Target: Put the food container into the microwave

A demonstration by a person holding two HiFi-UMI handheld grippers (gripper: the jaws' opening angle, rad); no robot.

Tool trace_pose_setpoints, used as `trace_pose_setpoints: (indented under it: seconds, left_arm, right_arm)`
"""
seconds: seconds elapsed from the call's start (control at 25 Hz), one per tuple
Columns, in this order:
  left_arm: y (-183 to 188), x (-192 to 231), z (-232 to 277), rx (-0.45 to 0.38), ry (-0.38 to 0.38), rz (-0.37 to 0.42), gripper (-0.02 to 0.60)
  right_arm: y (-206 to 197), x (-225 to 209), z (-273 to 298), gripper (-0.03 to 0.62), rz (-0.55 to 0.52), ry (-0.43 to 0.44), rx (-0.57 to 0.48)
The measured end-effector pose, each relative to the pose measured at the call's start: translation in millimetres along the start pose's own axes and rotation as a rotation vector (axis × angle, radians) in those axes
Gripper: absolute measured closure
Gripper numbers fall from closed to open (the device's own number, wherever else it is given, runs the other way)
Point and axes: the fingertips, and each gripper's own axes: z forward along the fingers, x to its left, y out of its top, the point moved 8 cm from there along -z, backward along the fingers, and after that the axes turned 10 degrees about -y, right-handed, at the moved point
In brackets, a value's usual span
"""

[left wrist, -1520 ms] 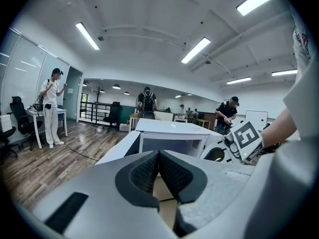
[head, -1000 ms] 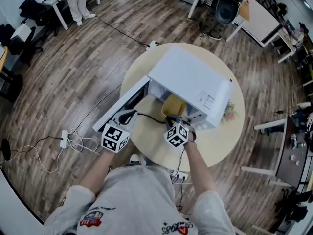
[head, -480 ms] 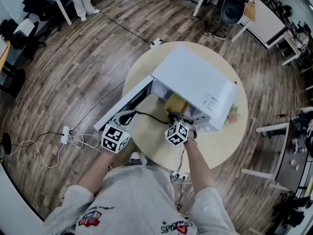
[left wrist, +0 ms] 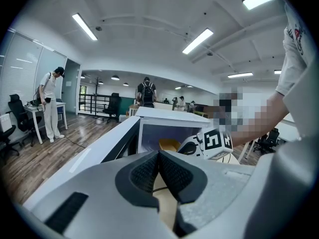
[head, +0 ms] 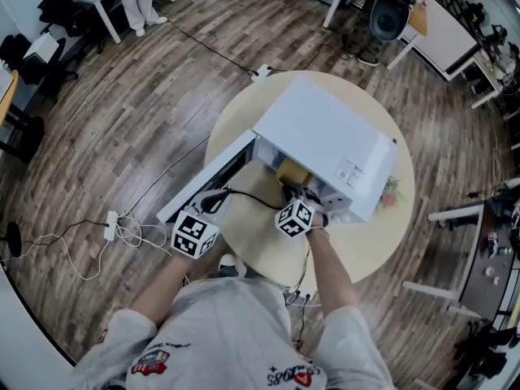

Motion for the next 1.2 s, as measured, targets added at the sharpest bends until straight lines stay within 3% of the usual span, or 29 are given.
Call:
trace_pose_setpoints:
  seconds: [0.36, 0.68, 1.2]
  left_arm:
    - [-5.6, 10.1, 3.9, 0.014, 0.014, -0.024, 0.578]
    - [-8.9, 16.5, 1.4, 0.027, 0.026, -0.032, 0.578]
    - [-16.5, 18.4, -3.0, 0.044, 0.039, -0.046, 0.578]
  right_arm:
    - [-2.8, -9.7, 17.7, 0.574, -0.003, -0.002, 0.019]
    - [-2.0, -18.4, 30.3, 0.574, -0.003, -0.072, 0.003]
    - [-4.2, -26.9, 43.6, 0.573, -0.015, -0.102, 0.01]
